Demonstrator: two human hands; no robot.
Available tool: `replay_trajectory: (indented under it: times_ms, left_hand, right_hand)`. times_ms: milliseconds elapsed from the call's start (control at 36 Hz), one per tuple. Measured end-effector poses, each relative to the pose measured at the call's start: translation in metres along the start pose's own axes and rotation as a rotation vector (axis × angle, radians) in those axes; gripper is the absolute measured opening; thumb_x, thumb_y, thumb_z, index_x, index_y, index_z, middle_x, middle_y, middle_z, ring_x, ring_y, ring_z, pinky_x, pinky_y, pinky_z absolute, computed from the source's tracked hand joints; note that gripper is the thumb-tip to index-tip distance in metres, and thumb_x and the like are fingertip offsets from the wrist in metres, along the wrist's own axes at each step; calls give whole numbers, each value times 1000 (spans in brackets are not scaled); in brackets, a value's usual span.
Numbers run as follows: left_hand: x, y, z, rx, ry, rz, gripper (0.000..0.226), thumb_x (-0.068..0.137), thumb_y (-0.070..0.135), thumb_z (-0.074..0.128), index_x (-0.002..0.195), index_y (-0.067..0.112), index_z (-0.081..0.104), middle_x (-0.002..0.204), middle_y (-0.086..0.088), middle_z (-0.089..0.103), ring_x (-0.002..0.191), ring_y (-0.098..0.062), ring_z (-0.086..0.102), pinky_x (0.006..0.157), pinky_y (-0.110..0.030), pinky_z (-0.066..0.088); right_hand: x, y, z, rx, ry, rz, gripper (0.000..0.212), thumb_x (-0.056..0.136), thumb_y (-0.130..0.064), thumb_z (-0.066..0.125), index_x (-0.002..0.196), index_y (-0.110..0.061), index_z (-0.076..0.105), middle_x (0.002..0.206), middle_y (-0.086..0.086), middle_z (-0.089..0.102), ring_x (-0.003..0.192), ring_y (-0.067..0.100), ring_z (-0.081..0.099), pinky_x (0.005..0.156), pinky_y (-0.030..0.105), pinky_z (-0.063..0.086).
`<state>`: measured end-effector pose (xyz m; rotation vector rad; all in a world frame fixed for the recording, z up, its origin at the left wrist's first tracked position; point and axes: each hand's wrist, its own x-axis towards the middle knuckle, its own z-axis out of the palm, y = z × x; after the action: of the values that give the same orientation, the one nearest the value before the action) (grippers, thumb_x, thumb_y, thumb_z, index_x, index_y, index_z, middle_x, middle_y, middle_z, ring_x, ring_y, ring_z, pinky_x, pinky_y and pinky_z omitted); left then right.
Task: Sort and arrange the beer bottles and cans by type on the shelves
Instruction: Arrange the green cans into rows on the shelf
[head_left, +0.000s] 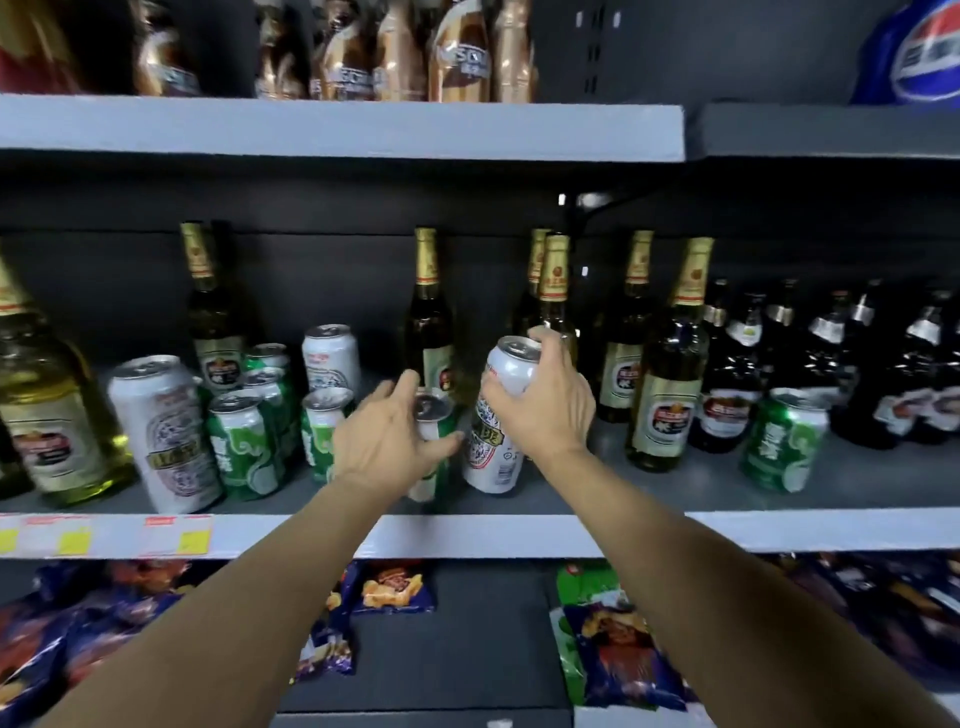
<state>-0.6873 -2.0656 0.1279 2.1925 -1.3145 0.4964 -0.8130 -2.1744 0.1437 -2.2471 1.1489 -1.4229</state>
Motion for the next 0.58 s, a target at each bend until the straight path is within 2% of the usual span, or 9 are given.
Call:
replay_trajectory:
  times_ms: [83, 167, 278, 389, 500, 583]
  left_hand:
    - [6, 34, 4, -114, 6, 32, 58, 73, 65, 66, 107, 24, 42, 106, 3, 52, 100, -23, 58, 64, -30, 37]
    - [11, 70, 13, -228, -14, 62, 56, 72, 62, 69, 100, 25, 40, 105, 3, 52, 96, -22, 57, 63, -31, 37]
    - [16, 114, 31, -445, -68, 32, 55, 71, 55, 75, 98, 21, 42, 103, -1, 53, 98, -25, 55, 67, -34, 43]
    - [23, 147, 50, -582, -162, -73, 56, 70, 52, 79, 102, 19, 47, 101, -1, 59, 94, -24, 58, 71, -34, 49]
    - [27, 170, 67, -548, -245, -77, 59, 70, 51, 80, 109, 22, 46, 108, -1, 61, 93, -22, 58, 66, -31, 45]
    - [29, 181, 78, -493, -280, -45, 64, 70, 52, 79, 116, 22, 46, 115, -3, 57, 101, -24, 59, 71, -34, 49]
  right_hand:
    - [0, 28, -31, -75, 54, 3, 60, 77, -50, 67, 125, -23, 44, 117, 0, 59, 100, 29, 59, 77, 34, 40]
    - [3, 58, -63, -174, 120, 31, 62, 76, -47, 68, 126, -19, 44, 118, 4, 60, 100, 31, 59, 72, 32, 35]
    - [8, 94, -98, -264, 200, 80, 66, 76, -47, 69, 128, -16, 43, 119, 4, 58, 106, 29, 58, 76, 33, 40]
    - [13, 121, -118, -327, 234, 162, 70, 76, -45, 68, 133, -15, 40, 122, 4, 56, 107, 28, 57, 78, 37, 44]
    - [18, 145, -125, -386, 217, 218, 70, 80, -49, 64, 135, -15, 36, 123, 5, 56, 105, 30, 58, 75, 37, 44]
    - [23, 157, -125, -387, 205, 253, 67, 80, -51, 64, 131, -17, 37, 121, 4, 57, 104, 29, 58, 75, 37, 44]
